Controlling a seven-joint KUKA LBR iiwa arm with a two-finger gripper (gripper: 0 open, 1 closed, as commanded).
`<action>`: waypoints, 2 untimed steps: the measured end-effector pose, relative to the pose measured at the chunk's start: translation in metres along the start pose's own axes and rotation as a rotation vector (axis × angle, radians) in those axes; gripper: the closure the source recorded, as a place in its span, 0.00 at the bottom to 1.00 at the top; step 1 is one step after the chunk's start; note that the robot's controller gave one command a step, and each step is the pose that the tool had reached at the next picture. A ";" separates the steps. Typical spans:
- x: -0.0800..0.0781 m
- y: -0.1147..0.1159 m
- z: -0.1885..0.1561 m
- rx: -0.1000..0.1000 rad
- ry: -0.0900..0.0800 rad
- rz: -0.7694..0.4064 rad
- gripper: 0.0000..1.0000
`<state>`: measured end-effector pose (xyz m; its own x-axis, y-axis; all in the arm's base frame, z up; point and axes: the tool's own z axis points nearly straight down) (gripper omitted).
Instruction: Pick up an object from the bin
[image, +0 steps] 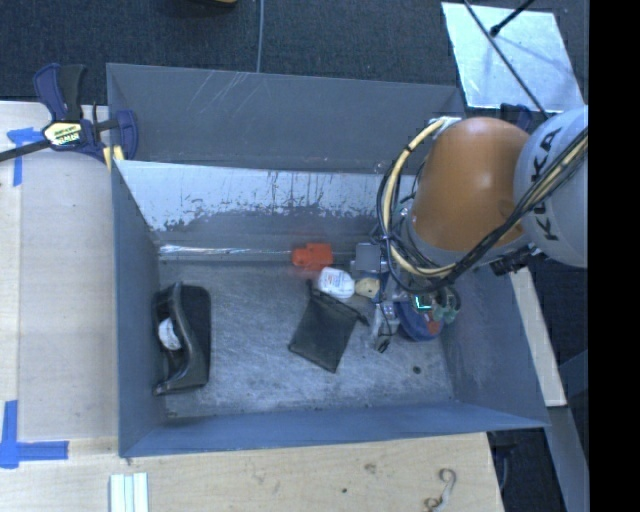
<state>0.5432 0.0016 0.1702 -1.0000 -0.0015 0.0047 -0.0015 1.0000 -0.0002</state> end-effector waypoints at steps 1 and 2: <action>-0.040 0.028 0.102 0.000 -0.003 -0.287 0.00; -0.025 0.018 0.069 0.001 -0.004 -0.509 0.00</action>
Offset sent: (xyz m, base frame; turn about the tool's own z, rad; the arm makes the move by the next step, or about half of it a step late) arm 0.0397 0.0282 -0.1002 -0.2883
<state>0.5684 0.0195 0.1010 -0.8726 -0.4884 0.0004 -0.4884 0.8726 -0.0003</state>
